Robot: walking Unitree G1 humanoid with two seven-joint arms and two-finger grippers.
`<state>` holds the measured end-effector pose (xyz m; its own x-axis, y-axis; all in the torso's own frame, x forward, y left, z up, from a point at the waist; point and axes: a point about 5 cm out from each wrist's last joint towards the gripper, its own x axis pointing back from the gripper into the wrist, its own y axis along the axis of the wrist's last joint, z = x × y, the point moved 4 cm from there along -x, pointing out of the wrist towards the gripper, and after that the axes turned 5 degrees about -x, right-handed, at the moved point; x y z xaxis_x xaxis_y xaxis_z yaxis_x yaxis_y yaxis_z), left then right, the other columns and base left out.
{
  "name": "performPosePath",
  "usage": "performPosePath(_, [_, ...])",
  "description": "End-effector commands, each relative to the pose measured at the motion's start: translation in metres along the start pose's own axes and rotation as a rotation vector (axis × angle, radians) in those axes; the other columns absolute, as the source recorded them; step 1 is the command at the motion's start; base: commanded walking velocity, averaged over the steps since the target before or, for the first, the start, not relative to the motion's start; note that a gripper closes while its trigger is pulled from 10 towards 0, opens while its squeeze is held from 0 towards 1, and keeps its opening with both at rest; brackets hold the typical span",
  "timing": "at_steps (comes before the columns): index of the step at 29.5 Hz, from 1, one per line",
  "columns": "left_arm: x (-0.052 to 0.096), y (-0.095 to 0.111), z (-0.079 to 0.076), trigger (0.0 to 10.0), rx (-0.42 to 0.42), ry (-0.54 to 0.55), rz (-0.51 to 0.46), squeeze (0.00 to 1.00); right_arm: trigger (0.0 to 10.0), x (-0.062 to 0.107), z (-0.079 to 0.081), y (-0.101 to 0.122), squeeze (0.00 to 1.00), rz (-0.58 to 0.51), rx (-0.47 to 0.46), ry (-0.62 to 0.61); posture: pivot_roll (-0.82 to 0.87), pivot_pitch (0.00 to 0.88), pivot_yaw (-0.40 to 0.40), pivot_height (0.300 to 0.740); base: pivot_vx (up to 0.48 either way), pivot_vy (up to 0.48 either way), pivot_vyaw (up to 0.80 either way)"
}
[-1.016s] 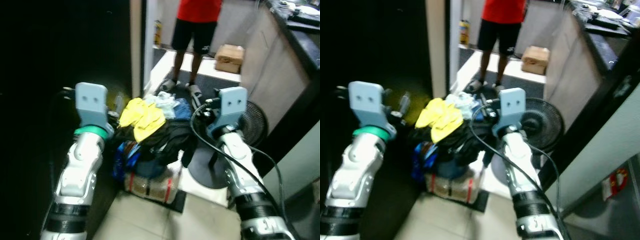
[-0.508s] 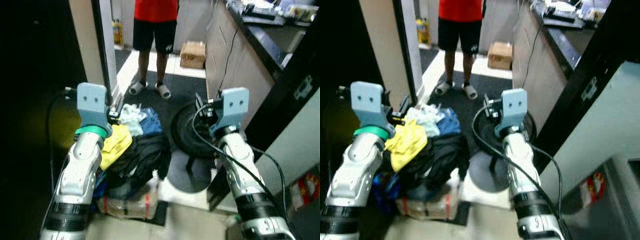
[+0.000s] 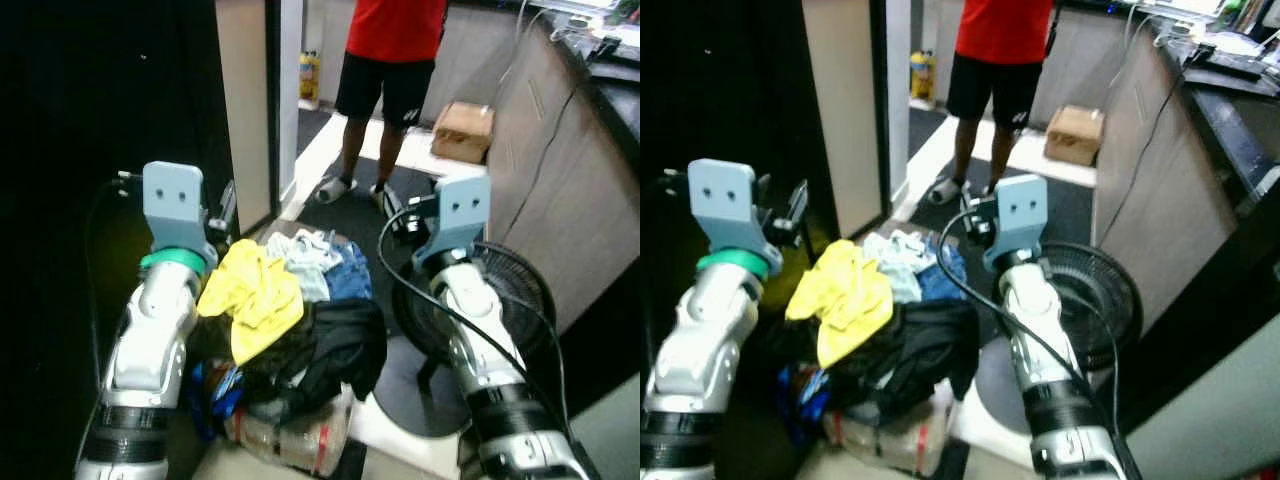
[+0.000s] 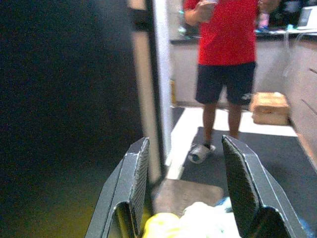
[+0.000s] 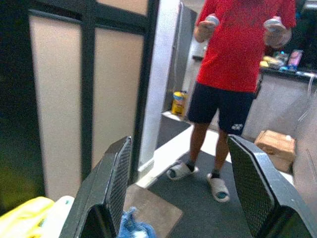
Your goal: Clothes washing
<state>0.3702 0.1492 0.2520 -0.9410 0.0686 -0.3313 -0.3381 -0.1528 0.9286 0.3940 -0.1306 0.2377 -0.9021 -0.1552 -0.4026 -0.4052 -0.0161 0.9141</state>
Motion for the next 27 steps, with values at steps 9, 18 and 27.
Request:
performPosePath(9, [0.003, -0.008, 0.002, 10.0, -0.011, 0.000, 0.031, 0.00, 10.0, 0.004, 0.009, -0.001, 0.00, -0.010, -0.024, 0.049, 0.08, 0.011, -0.005, 0.740, 0.000, 0.000, 0.00])
performPosePath(18, [0.017, -0.045, -0.009, 10.0, 0.048, -0.049, 0.146, 0.00, 10.0, 0.016, 0.020, -0.025, 0.00, 0.066, -0.023, 0.102, 0.08, 0.021, -0.018, 0.740, 0.000, 0.000, 0.00])
performPosePath(27, [0.036, -0.100, -0.014, 10.0, 0.084, -0.030, 0.291, 0.00, 10.0, 0.033, 0.030, -0.069, 0.00, 0.221, -0.057, 0.160, 0.09, 0.023, -0.040, 0.740, 0.000, 0.000, 0.00])
